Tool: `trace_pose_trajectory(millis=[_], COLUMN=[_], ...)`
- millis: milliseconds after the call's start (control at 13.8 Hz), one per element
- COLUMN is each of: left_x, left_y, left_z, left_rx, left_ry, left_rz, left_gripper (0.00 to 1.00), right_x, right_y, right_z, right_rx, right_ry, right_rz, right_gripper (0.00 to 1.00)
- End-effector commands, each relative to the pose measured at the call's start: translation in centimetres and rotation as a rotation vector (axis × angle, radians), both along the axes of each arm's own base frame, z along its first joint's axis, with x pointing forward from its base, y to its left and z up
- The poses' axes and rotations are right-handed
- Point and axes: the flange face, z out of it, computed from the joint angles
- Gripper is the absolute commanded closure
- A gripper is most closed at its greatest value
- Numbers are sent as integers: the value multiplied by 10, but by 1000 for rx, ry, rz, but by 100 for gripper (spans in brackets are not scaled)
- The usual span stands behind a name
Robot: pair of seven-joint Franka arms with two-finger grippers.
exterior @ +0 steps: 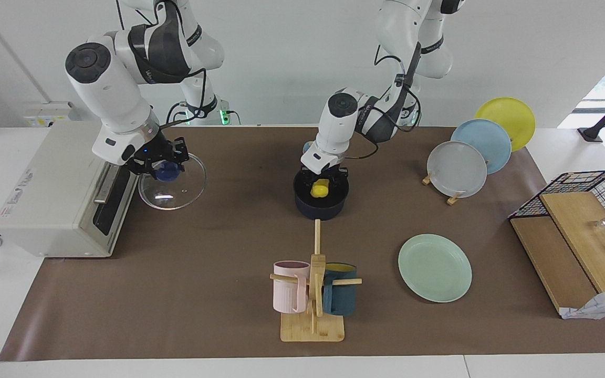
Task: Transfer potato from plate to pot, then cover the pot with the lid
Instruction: 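Carry the potato with the left gripper and drop it into the pot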
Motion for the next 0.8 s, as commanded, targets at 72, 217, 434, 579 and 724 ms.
trace_pose_trajectory(millis=[72,217,434,579,724], left_x=[-5,-9,-8,-1,19], left_y=[-4,-7,-8,-1,15], left_z=[-14,-14,-8,23,79], left_rx=[27,36,41,40,46], left_ry=[-30,-29,-40,-45,-41], left_rz=[12,-5,-17,-8,29], left_gripper=[100,100,0,0,0], right_x=[-2,-3,-2,-1,-1], right_y=[5,5,6,7,9], right_z=[0,-1,0,-1,0], right_rx=[-5,-6,-6,-4,-4], right_ry=[6,9,3,-1,-4], right_rz=[-24,-24,-28,-45,-50], right_gripper=[100,100,100,100,100])
